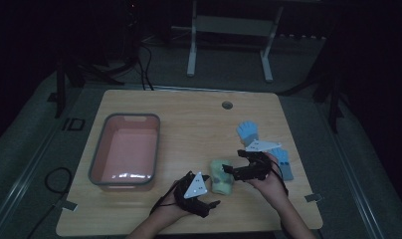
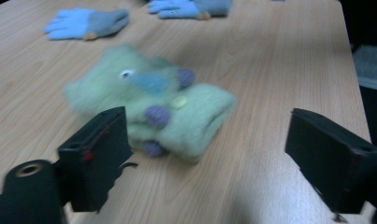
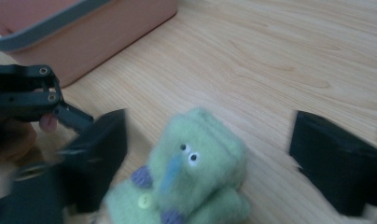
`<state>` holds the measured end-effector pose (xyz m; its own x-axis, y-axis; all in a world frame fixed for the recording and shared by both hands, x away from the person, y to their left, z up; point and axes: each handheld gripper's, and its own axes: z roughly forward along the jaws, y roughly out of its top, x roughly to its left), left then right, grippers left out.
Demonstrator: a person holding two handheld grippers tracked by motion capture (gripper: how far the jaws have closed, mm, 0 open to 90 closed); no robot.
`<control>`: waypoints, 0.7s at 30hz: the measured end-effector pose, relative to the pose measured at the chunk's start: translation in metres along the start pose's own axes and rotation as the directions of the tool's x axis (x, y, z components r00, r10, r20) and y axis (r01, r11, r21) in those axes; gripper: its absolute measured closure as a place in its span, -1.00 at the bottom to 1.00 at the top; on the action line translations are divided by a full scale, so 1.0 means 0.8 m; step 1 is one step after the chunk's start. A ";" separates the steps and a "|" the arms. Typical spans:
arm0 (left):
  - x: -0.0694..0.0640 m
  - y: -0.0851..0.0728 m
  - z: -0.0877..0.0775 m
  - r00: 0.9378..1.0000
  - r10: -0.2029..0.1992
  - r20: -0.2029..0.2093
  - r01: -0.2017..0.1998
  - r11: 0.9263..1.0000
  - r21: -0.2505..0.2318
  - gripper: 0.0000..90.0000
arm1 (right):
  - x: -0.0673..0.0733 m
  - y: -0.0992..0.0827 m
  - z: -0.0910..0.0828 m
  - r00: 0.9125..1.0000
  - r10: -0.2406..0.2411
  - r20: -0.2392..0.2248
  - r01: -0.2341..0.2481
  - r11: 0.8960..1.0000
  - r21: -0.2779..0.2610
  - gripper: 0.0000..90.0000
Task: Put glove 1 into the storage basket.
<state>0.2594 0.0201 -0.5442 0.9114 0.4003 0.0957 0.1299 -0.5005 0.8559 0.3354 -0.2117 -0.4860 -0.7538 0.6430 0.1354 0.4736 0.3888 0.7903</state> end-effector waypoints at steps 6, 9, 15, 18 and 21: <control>0.001 0.013 0.024 0.990 0.136 0.027 -0.137 0.989 0.059 -0.32 | -0.020 0.002 0.036 0.999 0.018 -0.045 -0.014 0.997 0.075 -0.28; 0.002 0.013 0.034 0.979 0.198 0.040 -0.201 0.974 0.106 -0.23 | -0.032 -0.007 0.050 0.995 0.063 -0.082 -0.054 0.993 0.109 -0.29; 0.004 0.010 0.042 0.965 0.255 0.062 -0.262 0.954 0.148 -0.09 | -0.040 -0.024 0.069 0.987 0.109 -0.118 -0.088 0.981 0.170 -0.28; 0.003 0.009 0.046 0.952 0.304 0.045 -0.307 0.936 0.172 -0.06 | -0.042 -0.029 0.076 0.982 0.136 -0.131 -0.108 0.973 0.202 -0.21; 0.000 0.009 0.050 0.938 0.345 0.017 -0.342 0.921 0.188 0.02 | -0.043 -0.035 0.080 0.975 0.157 -0.158 -0.124 0.972 0.202 -0.01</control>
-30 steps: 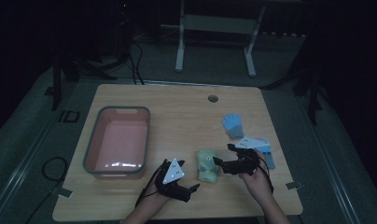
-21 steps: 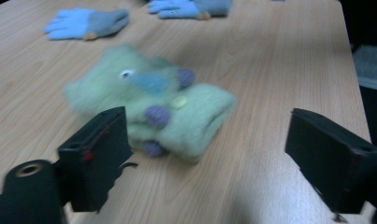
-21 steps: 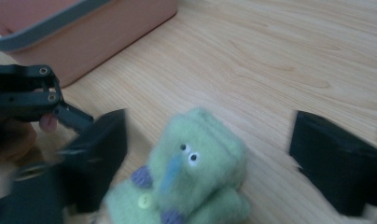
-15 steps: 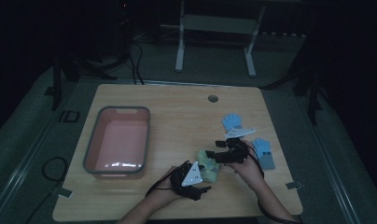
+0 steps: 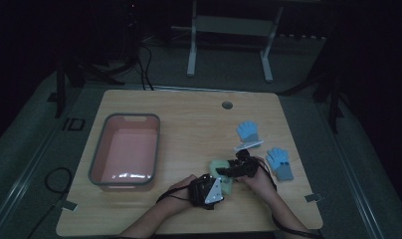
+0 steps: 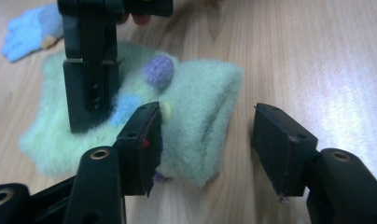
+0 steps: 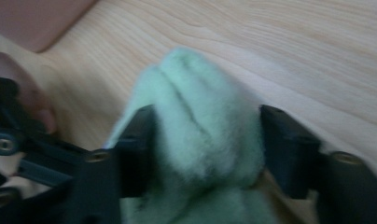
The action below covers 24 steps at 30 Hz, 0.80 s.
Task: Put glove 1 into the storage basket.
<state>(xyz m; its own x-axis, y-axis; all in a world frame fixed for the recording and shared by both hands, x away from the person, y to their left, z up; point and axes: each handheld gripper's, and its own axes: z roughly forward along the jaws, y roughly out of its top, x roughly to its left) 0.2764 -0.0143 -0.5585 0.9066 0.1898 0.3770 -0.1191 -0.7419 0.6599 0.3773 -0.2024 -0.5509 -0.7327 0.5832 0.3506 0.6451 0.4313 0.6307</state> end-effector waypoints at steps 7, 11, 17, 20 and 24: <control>0.005 0.003 0.002 0.999 -0.028 -0.026 0.028 1.000 0.009 0.53 | 0.001 -0.001 -0.002 0.999 0.010 -0.033 -0.010 1.000 0.004 0.42; 0.014 0.006 -0.003 0.995 -0.099 0.019 0.099 0.995 0.014 0.63 | 0.002 0.002 -0.006 0.998 0.027 -0.049 -0.027 1.000 -0.006 0.51; 0.029 0.014 -0.022 0.991 -0.128 0.045 0.126 0.991 0.034 0.66 | 0.009 0.014 -0.014 0.996 0.030 -0.084 -0.033 0.999 -0.031 0.59; 0.035 0.017 -0.032 0.991 -0.125 0.040 0.124 0.992 0.039 0.66 | 0.014 0.022 -0.018 0.996 0.023 -0.087 -0.026 0.999 -0.037 0.61; 0.046 0.025 -0.053 0.995 -0.099 -0.004 0.099 0.994 0.050 0.66 | 0.029 0.049 -0.027 0.996 -0.009 -0.087 0.003 0.998 -0.068 0.61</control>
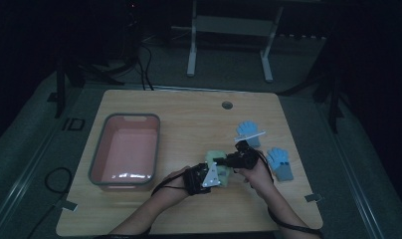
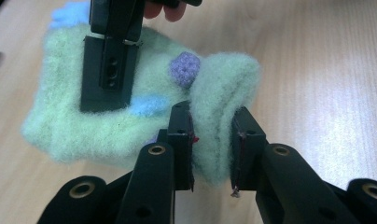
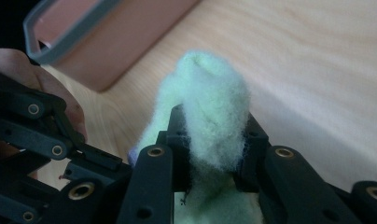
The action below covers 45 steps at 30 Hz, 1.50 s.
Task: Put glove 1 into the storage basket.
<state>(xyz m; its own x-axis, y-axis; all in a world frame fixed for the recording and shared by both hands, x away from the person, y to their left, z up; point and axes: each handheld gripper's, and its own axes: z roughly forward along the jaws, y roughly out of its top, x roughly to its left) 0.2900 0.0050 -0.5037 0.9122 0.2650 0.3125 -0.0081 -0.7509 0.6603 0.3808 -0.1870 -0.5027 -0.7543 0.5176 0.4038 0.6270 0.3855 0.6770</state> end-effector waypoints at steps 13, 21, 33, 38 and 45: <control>0.032 -0.002 -0.067 0.995 0.013 -0.097 -0.012 1.000 0.017 0.66 | 0.043 0.067 0.008 0.996 -0.093 0.002 0.093 0.995 -0.040 0.61; 0.043 -0.016 -0.096 0.993 -0.003 -0.122 0.008 0.999 0.040 0.66 | 0.065 0.097 0.027 0.992 -0.124 -0.024 0.123 0.992 -0.030 0.61; 0.060 -0.044 -0.142 0.986 -0.030 -0.164 0.042 0.997 0.070 0.66 | 0.102 0.141 0.061 0.983 -0.173 -0.064 0.173 0.985 -0.020 0.61; 0.063 -0.057 -0.156 0.984 -0.035 -0.177 0.052 0.995 0.089 0.66 | 0.114 0.152 0.077 0.980 -0.183 -0.076 0.183 0.983 -0.013 0.61; 0.071 -0.088 -0.182 0.980 -0.066 -0.188 0.090 0.989 0.121 0.66 | 0.139 0.171 0.113 0.974 -0.198 -0.114 0.200 0.980 0.000 0.61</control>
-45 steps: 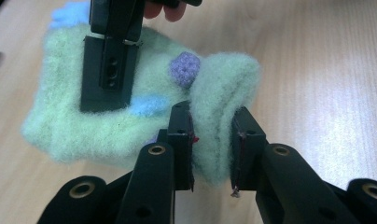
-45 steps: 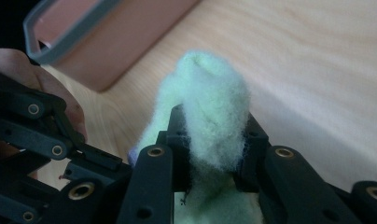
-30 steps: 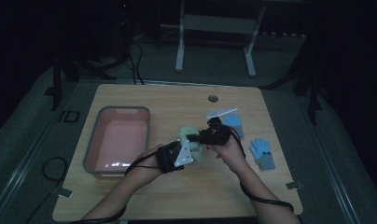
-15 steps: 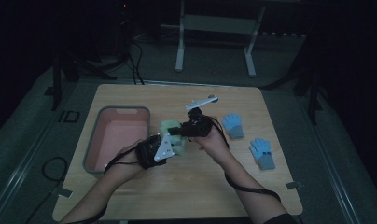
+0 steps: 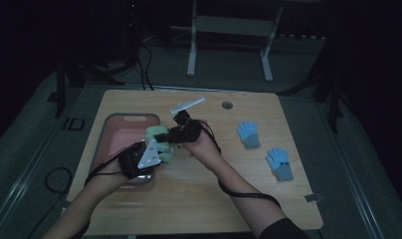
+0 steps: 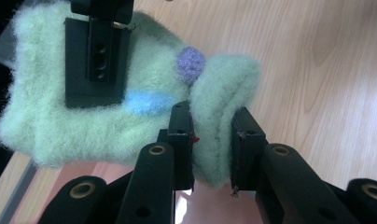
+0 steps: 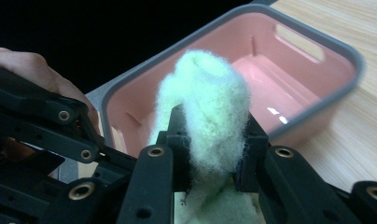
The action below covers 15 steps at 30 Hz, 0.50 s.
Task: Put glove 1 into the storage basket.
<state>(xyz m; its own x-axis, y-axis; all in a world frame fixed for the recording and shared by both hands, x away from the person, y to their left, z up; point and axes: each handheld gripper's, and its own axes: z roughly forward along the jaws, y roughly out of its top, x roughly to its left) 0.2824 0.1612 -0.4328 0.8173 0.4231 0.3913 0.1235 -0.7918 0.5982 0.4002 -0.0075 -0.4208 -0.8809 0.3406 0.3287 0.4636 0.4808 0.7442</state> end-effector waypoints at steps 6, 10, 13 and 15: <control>0.008 -0.036 -0.017 0.999 -0.020 -0.025 0.021 0.999 0.037 0.66 | 0.015 0.018 0.043 1.000 -0.014 -0.028 0.014 1.000 0.016 0.61; 0.011 -0.051 -0.023 0.999 -0.026 -0.027 0.027 0.998 0.061 0.66 | 0.019 0.023 0.063 0.999 -0.016 -0.043 0.017 0.999 0.029 0.61; 0.016 -0.067 -0.026 0.999 -0.036 -0.021 0.038 0.996 0.081 0.67 | 0.022 0.026 0.082 0.998 -0.010 -0.055 0.012 0.999 0.031 0.61; 0.017 -0.073 -0.023 0.999 -0.041 -0.015 0.042 0.995 0.086 0.67 | 0.020 0.024 0.093 0.998 -0.005 -0.057 0.007 0.999 0.038 0.61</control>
<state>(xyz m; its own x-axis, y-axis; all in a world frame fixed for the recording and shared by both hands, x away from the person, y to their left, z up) 0.2761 0.2218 -0.4496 0.8028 0.4618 0.3773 0.2056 -0.8082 0.5518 0.4022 0.0673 -0.4442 -0.8871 0.2914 0.3579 0.4608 0.5133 0.7240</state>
